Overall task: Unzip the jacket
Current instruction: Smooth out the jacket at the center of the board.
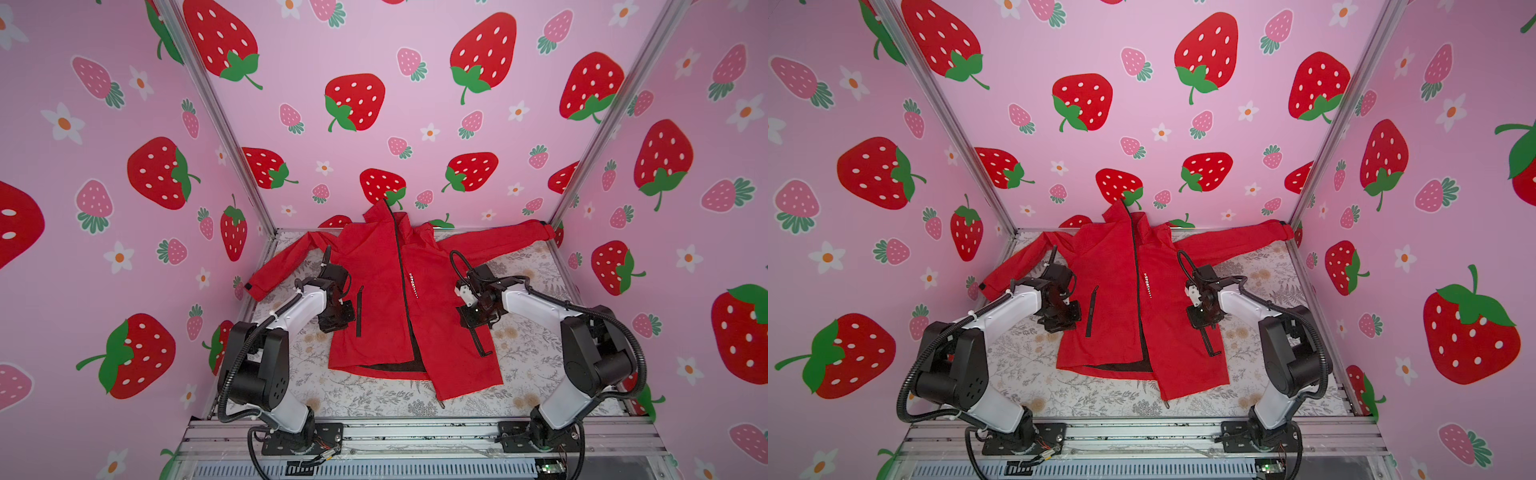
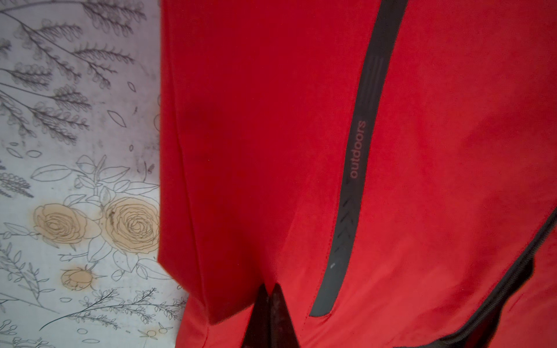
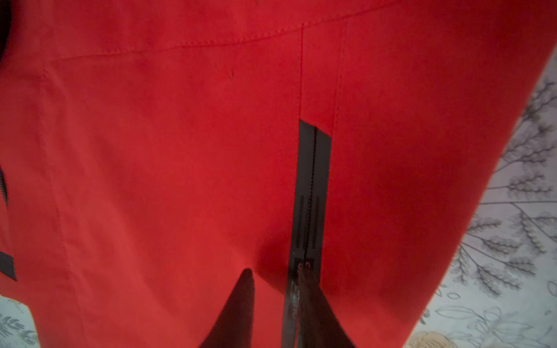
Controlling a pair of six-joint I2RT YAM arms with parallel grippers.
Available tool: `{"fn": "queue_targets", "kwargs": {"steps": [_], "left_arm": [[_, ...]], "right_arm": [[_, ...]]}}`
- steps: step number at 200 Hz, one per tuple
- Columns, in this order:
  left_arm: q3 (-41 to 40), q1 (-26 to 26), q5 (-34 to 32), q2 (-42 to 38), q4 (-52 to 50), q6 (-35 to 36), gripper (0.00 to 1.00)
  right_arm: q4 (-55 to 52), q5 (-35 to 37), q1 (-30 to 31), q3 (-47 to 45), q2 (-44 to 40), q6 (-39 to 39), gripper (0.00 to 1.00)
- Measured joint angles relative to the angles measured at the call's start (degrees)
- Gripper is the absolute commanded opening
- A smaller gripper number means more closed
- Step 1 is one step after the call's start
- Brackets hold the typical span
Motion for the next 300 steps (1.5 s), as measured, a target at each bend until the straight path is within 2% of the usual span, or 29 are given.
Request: {"fn": "queue_targets", "kwargs": {"steps": [34, 66, 92, 120, 160, 199, 219, 243, 268, 295, 300], "left_arm": [[0.0, 0.17, 0.02, 0.0, 0.0, 0.04, 0.0], [0.0, 0.17, 0.04, 0.0, -0.02, 0.04, 0.0], [0.0, 0.22, 0.04, 0.0, 0.0, 0.07, 0.0], [0.0, 0.31, 0.04, 0.0, -0.02, 0.13, 0.0], [0.0, 0.72, 0.04, 0.0, 0.0, 0.24, 0.0], [-0.11, 2.36, 0.39, -0.07, -0.02, 0.68, 0.0], [-0.94, 4.17, 0.48, -0.66, 0.2, 1.09, 0.0], [-3.37, 6.4, 0.48, -2.27, 0.33, 1.51, 0.0], [-5.46, 8.17, 0.85, -3.34, 0.42, 1.86, 0.0], [-6.45, 8.85, 1.75, -3.45, 0.76, 2.45, 0.0], [-6.49, 8.87, 1.9, -3.43, 0.85, 2.58, 0.07]], "right_arm": [[0.02, 2.08, 0.0, -0.09, 0.13, 1.36, 0.31], [1.09, 0.42, 0.0, -0.33, 1.38, 1.46, 0.24], [2.08, -1.51, 0.0, -1.46, 1.57, 1.66, 0.24], [2.16, -0.55, 0.2, -1.51, 2.45, 2.08, 0.24], [2.36, 3.06, 1.99, -1.55, 3.78, 2.21, 0.01], [1.7, 6.01, 1.86, -1.73, 1.57, 2.45, 0.0], [1.01, 6.38, -0.24, -1.73, -1.9, 2.64, 0.0], [0.79, 6.71, -5.81, -1.73, -5.62, 3.23, 0.0], [0.94, 6.64, -10.8, -2.36, -6.25, 3.8, 0.0], [0.96, 4.94, -12.24, -3.65, -6.25, 3.78, 0.0], [1.01, 4.42, -12.2, -3.72, -6.25, 3.74, 0.03]]}}
